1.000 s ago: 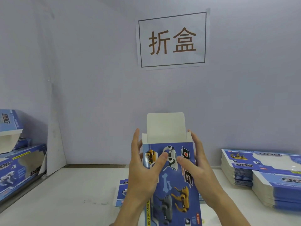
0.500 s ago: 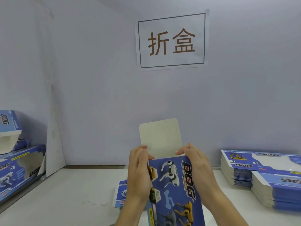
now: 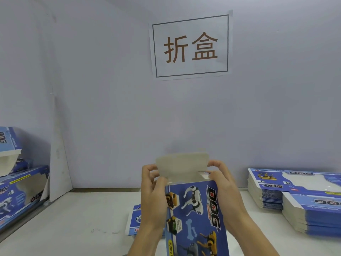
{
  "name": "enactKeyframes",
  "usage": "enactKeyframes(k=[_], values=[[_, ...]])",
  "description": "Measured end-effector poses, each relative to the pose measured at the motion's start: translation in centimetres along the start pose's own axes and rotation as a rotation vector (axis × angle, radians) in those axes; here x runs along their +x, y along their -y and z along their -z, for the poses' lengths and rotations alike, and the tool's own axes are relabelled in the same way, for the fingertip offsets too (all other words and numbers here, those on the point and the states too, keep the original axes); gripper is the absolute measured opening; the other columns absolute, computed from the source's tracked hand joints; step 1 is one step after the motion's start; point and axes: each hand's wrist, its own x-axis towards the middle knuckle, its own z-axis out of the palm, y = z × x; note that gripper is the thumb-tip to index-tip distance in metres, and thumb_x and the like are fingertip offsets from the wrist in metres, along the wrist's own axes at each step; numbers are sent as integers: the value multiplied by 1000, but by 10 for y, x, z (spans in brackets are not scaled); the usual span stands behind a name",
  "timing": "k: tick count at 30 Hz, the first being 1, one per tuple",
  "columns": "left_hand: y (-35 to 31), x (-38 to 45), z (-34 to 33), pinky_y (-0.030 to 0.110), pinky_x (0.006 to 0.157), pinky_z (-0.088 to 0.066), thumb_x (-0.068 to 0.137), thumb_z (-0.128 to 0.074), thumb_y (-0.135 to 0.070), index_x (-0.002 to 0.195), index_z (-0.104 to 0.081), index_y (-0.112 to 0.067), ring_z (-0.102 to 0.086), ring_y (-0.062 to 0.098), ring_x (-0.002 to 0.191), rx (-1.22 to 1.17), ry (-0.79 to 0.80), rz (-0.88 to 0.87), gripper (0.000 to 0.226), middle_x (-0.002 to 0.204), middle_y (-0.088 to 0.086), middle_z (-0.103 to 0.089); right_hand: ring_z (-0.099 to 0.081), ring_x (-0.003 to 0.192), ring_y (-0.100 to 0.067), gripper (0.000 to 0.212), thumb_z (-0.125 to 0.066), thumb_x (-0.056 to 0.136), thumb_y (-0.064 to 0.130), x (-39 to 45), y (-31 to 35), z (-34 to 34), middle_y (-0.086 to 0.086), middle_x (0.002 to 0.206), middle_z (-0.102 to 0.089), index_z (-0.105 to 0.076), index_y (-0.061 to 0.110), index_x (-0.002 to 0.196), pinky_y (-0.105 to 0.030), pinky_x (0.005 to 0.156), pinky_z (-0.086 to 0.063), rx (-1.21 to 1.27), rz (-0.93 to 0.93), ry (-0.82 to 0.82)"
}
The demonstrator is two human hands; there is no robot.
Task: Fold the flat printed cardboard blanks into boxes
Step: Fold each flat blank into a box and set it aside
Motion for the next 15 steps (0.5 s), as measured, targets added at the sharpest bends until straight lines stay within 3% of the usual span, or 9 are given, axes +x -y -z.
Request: enactKeyframes(k=[2,4,7,9,11,13,15], values=[[1,-6,0,48,67,-57,92,-41,-38,90,-54,-13,-66,30,89,-63,-7,13,28,104,8,-67,-67,68,-37,22,-47,88,43,-3,-1,0,-15,80,-69,-57,24,86,-37,59,-50,32,14,-59],[1,-8,1,62,85,-54,84,-40,-43,82,-54,-8,-70,29,100,-130,-24,43,37,108,1,-71,-71,67,-34,31,-46,92,46,-4,-4,2,-11,83,-73,-59,20,81,-37,61,-53,49,23,-121],[0,-5,1,56,86,-56,82,-41,-43,79,-55,-7,-68,28,105,-75,-39,-14,39,103,-3,-73,-72,69,-33,35,-38,102,38,-4,-7,2,-9,84,-75,-61,18,83,-37,61,-54,17,31,-129],[-3,-8,-3,61,89,-54,84,-41,-50,91,-59,-15,-65,31,109,-55,-23,-19,40,110,1,-70,-73,76,-33,34,-40,101,48,-4,-9,1,-10,92,-75,-64,23,99,-40,62,-57,31,45,-86],[-5,-10,-5,64,97,-49,91,-43,-64,111,-56,-34,-61,32,117,-74,0,25,39,124,1,-63,-74,84,-33,33,-53,91,59,-7,-6,2,-11,96,-75,-59,41,119,-36,63,-60,78,-7,35],[-5,-9,-4,60,99,-49,88,-36,-65,123,-49,-45,-60,29,120,-111,17,70,43,131,-4,-60,-74,86,-35,48,-65,79,49,-7,-1,9,-14,100,-74,-50,58,124,-35,64,-60,88,-90,162],[-5,-4,-1,56,98,-51,82,-35,-62,128,-46,-47,-62,26,118,-120,45,88,50,129,-8,-62,-74,90,-36,63,-75,77,38,-8,5,17,-13,105,-73,-45,63,126,-40,68,-60,47,-69,208]])
